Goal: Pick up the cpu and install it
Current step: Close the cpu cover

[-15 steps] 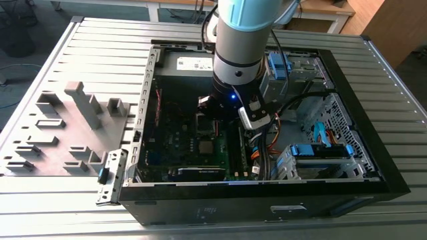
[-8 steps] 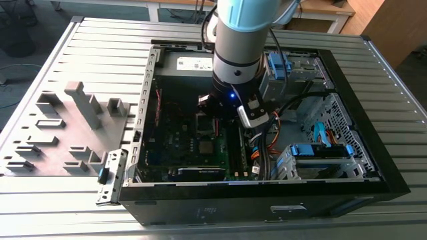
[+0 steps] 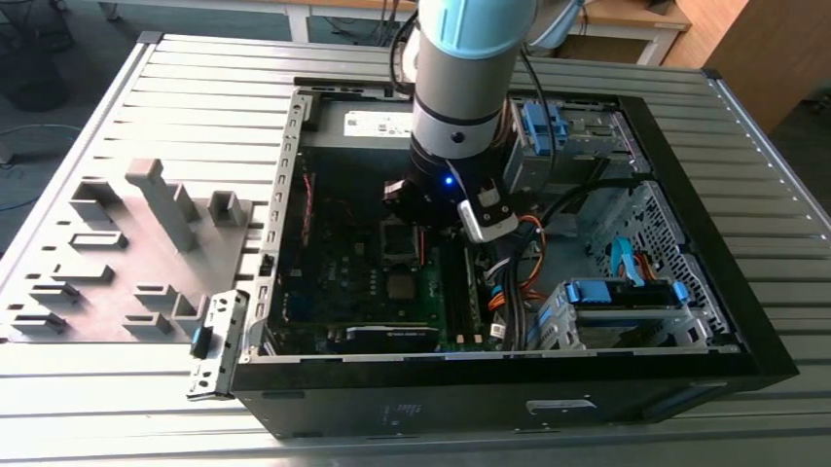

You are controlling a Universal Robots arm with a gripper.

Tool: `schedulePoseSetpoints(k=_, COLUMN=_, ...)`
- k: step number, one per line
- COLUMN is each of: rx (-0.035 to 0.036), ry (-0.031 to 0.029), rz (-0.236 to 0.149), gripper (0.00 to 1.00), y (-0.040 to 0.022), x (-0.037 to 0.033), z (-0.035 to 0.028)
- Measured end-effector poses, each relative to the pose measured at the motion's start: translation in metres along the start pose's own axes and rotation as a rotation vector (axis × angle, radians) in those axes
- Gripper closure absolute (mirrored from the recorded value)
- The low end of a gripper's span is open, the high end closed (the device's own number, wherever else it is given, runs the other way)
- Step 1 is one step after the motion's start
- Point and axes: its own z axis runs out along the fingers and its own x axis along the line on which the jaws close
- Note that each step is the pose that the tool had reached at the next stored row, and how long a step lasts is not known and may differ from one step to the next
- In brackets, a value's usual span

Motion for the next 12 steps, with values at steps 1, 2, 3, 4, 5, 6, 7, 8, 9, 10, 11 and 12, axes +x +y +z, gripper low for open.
schedulePoseSetpoints(k=1, rx=0.0001, ry=0.0001, rz=0.000, gripper=0.89, y=0.0000, x=0.0000, z=0.0000)
schedulePoseSetpoints(k=2, rx=0.0001, ry=0.0001, rz=0.000, gripper=0.89, y=0.0000, x=0.0000, z=0.0000)
schedulePoseSetpoints(k=3, rx=0.0002, ry=0.0001, rz=0.000, gripper=0.89, y=0.0000, x=0.0000, z=0.0000)
schedulePoseSetpoints(k=4, rx=0.0002, ry=0.0001, rz=0.000, gripper=0.89, y=0.0000, x=0.0000, z=0.0000)
schedulePoseSetpoints(k=5, rx=0.0002, ry=0.0001, rz=0.000, gripper=0.89, y=0.0001, x=0.0000, z=0.0000)
schedulePoseSetpoints(k=6, rx=0.0002, ry=0.0001, rz=0.000, gripper=0.89, y=0.0004, x=0.0001, z=0.0001)
schedulePoseSetpoints(k=7, rx=0.0003, ry=0.0001, rz=0.000, gripper=0.89, y=0.0011, x=0.0003, z=0.0002)
schedulePoseSetpoints(k=8, rx=0.0002, ry=0.0000, rz=0.001, gripper=0.89, y=0.0022, x=0.0006, z=0.0005)
schedulePoseSetpoints(k=9, rx=0.0002, ry=-0.0001, rz=0.001, gripper=0.89, y=0.0034, x=0.0010, z=0.0008)
schedulePoseSetpoints(k=10, rx=0.0002, ry=-0.0001, rz=0.001, gripper=0.89, y=0.0047, x=0.0014, z=0.0011)
schedulePoseSetpoints(k=11, rx=0.0003, ry=-0.0001, rz=0.002, gripper=0.89, y=0.0057, x=0.0019, z=0.0014)
schedulePoseSetpoints(k=12, rx=0.0002, ry=-0.0002, rz=0.002, gripper=0.89, y=0.0064, x=0.0024, z=0.0019)
